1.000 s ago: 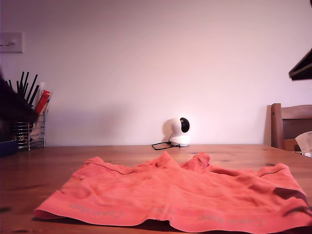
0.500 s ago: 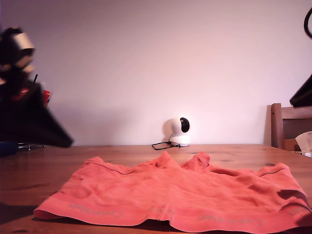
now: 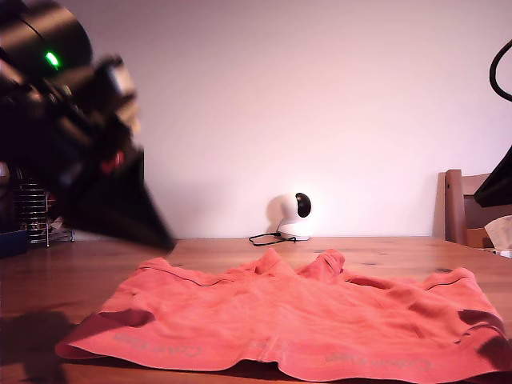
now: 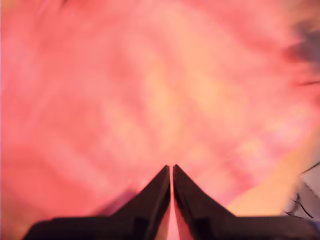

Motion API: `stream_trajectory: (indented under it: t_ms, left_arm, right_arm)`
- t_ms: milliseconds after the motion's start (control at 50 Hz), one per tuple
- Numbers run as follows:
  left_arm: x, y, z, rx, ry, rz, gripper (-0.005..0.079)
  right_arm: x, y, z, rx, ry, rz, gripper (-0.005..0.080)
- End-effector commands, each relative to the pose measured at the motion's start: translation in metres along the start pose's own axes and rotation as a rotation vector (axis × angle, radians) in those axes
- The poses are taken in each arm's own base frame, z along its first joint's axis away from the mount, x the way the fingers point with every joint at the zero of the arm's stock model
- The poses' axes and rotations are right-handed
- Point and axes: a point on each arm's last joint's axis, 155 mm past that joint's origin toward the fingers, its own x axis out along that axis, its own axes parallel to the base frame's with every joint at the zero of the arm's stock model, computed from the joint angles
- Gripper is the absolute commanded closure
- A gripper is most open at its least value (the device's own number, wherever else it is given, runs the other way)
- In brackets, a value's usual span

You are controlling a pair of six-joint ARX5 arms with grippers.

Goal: Fold the underwear in front of you. After folding it, place it to the right side.

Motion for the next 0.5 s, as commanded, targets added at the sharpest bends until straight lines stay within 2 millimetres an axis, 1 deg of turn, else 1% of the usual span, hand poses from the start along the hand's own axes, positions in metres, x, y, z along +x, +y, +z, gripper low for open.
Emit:
stream_trajectory:
  t_ms: [0,20,80,120,240,300,360,440,480]
  left_arm:
    - [0.009,0.007,-0.010,-0.070,0.047,0.014,0.0761]
    - [0.010,0.008,-0.011,-0.109,0.054,0.017,0.0761]
    - [0.014,0.011,-0.013,-0.150,0.077,0.021,0.0761]
    - [0.018,0.013,-0.015,-0.217,0.092,0.025,0.0761]
    - [0.024,0.017,-0.025,-0.289,0.152,0.038,0.0761]
    - [0.025,0.019,-0.031,-0.302,0.182,0.052,0.0761]
    - [0.025,0.026,-0.037,-0.308,0.212,0.091,0.0761]
    - [0.025,0.037,-0.045,-0.275,0.247,0.152,0.0761]
    - [0.024,0.044,-0.048,-0.229,0.266,0.179,0.0761]
  right_arm:
    - [-0.002,0.002,0.009,-0.017,-0.023,0.001,0.0737]
    - [-0.002,0.002,0.009,-0.018,-0.024,0.001,0.0738]
    - [-0.002,0.002,0.010,-0.021,-0.028,0.002,0.0749]
    - [-0.002,0.002,0.010,-0.022,-0.030,0.002,0.0755]
    - [-0.002,0.003,0.013,-0.032,-0.041,0.005,0.0755]
    - [-0.002,0.003,0.014,-0.034,-0.043,0.006,0.0756]
    - [-0.002,0.003,0.015,-0.037,-0.046,0.007,0.0756]
    - [-0.002,0.003,0.015,-0.038,-0.047,0.007,0.0762]
    - [-0.002,0.003,0.015,-0.040,-0.048,0.007,0.0762]
